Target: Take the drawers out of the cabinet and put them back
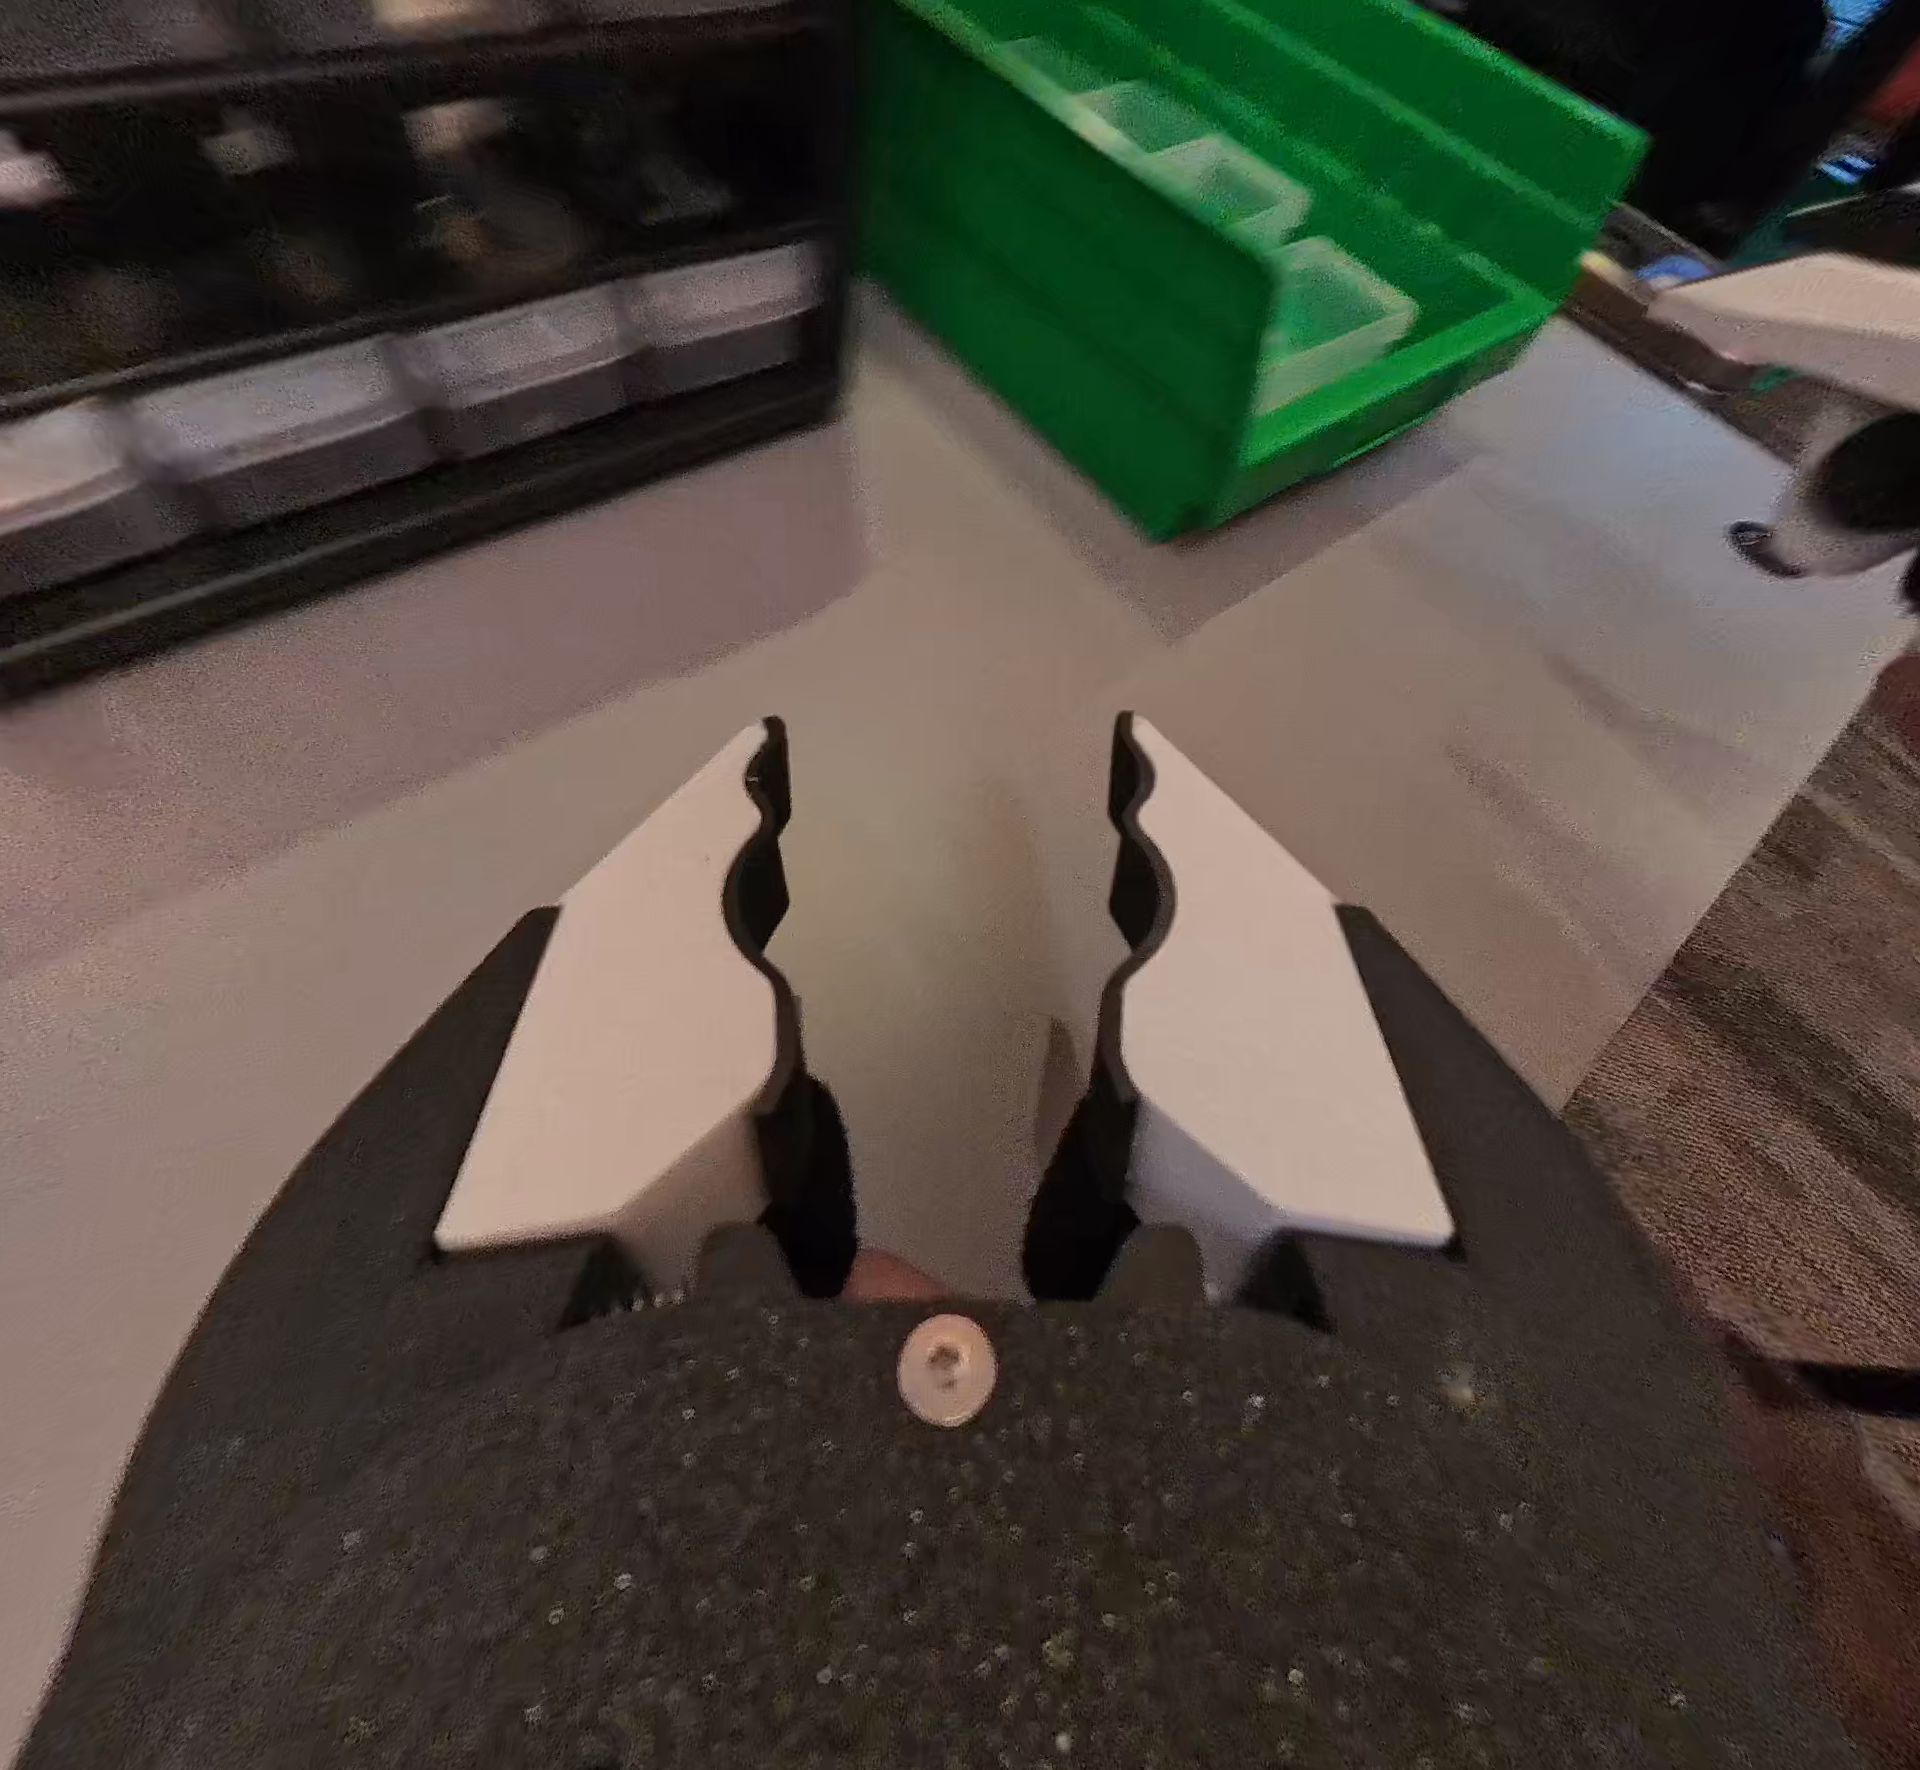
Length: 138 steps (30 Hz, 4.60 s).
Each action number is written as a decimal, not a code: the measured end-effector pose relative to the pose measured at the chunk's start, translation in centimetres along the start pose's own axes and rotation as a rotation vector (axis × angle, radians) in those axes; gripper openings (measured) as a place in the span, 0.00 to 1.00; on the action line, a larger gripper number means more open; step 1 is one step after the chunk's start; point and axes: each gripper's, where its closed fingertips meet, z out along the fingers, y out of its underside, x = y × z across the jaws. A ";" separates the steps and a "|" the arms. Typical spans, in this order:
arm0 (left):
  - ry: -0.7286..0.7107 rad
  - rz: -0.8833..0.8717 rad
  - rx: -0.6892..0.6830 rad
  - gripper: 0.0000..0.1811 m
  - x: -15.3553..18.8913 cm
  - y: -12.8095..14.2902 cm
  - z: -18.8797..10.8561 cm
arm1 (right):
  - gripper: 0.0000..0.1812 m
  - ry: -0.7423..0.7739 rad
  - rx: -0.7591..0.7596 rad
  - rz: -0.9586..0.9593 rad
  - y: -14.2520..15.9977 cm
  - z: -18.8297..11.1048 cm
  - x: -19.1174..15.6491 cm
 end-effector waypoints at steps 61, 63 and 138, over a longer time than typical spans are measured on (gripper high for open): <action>-0.526 -0.061 0.142 0.22 -35.0 -0.9 -22.3 | 0.30 -0.291 -0.186 0.005 -4.2 5.4 -11.2; -0.697 -0.059 0.096 0.24 -39.5 1.2 -25.0 | 0.30 -0.303 -0.161 -0.023 -5.7 5.5 -11.8; -0.730 -0.045 0.428 0.03 -29.9 -7.7 -34.9 | 0.01 -1.105 -0.267 -1.247 -30.4 13.0 -56.7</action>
